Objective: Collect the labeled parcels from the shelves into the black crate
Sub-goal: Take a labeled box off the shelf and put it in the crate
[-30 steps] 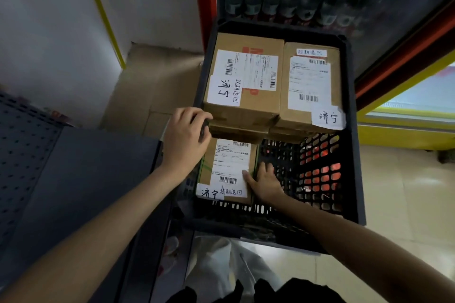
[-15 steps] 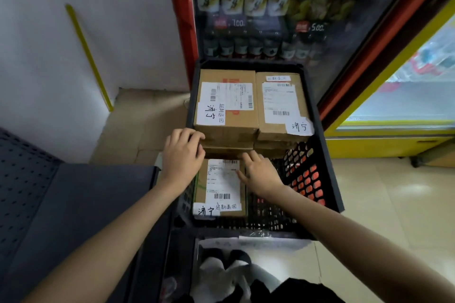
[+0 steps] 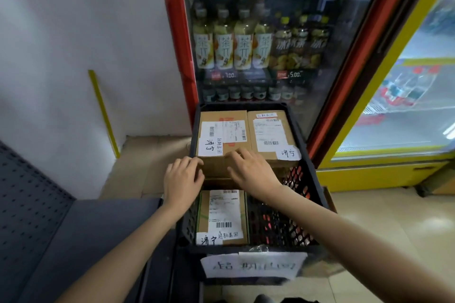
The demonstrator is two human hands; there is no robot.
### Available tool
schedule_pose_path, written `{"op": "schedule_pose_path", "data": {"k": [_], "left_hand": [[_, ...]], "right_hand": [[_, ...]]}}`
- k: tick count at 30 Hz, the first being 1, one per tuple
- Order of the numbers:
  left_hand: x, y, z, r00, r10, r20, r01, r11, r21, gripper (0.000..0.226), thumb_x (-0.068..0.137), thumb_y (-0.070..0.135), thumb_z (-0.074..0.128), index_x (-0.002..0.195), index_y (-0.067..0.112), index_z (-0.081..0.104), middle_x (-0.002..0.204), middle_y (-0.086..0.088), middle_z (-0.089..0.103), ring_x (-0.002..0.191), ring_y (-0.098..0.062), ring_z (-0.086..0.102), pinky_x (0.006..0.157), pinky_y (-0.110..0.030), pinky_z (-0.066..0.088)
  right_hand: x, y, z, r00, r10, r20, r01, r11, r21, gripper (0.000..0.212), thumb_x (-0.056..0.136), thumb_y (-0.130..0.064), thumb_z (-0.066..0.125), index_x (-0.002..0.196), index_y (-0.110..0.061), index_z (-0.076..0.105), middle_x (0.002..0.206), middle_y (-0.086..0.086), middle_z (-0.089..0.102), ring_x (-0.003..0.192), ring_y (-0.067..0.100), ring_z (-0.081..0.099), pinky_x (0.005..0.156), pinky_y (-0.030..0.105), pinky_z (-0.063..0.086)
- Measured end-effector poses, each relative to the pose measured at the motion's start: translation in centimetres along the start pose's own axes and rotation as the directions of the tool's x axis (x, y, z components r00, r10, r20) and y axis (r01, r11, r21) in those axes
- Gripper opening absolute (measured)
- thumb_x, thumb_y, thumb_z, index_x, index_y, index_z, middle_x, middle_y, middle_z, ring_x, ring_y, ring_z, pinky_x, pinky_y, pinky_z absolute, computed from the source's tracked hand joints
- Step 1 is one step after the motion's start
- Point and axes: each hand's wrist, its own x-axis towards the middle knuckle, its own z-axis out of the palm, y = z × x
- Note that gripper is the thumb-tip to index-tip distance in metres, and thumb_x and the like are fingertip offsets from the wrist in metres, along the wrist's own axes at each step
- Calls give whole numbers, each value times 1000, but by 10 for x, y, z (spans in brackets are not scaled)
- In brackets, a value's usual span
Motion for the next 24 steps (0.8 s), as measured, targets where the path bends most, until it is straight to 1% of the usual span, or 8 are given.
{"op": "schedule_pose_path", "data": {"k": [3,6,12,15,17,19,22,24], "left_hand": [[6,7,-17,999,-19,-38,18,999,-41,13,82,18,62,96,19,61,91,3,62,86,-19,54,74,-32,39],[9,17,-37,996,-50,-79,45,997,-70,11,84,19,62,94,20,62,92,4,62,87,-16,54,73,-28,36],[-22,30,-75,964,-202,-172,197,979,-47,4,85,24,60,88,22,62,89,7,62,85,-13,54,72,-31,44],[-54,35,-86,942,-274,-195,274,961,-31,11,82,29,54,83,22,62,84,9,63,80,-15,57,70,-35,46],[-82,44,-91,911,-345,-225,351,936,-11,3,82,23,61,83,21,62,83,10,62,79,-13,55,70,-33,47],[-112,55,-96,871,-411,-269,426,905,-4,4,82,19,65,84,20,62,83,10,61,79,-11,54,69,-30,46],[-158,73,-107,783,-520,-341,543,839,-33,6,83,25,59,85,20,63,85,9,64,80,-12,56,68,-29,44],[-188,84,-117,715,-592,-372,623,781,-47,7,84,27,58,85,22,63,86,10,64,82,-11,56,69,-29,45]], "right_hand": [[7,-2,-12,998,-48,-30,50,998,42,31,95,-29,48,123,-18,52,121,4,56,109,22,54,93,36,42],[16,-3,-22,994,-103,-37,105,992,67,26,95,-29,49,119,-21,54,118,0,57,108,19,54,95,35,40],[23,-12,-41,972,-219,-90,233,953,192,21,94,-28,50,114,-25,55,113,-5,59,107,13,52,93,32,38],[15,-20,-44,944,-314,-102,329,916,231,21,93,-28,50,113,-25,56,110,-6,59,103,12,53,91,32,41],[8,-28,-41,920,-377,-106,391,876,281,21,93,-27,51,113,-25,56,109,-6,59,102,11,53,89,31,40],[0,-40,-37,892,-440,-104,449,833,324,22,92,-24,54,113,-24,57,107,-5,60,102,14,54,88,32,38],[-15,-65,-32,825,-557,-91,549,753,363,24,90,-20,56,114,-20,59,105,-2,61,100,19,56,85,37,39],[-27,-85,-28,774,-625,-97,611,699,370,23,89,-20,57,111,-18,60,100,0,62,95,22,59,79,36,39]]}}
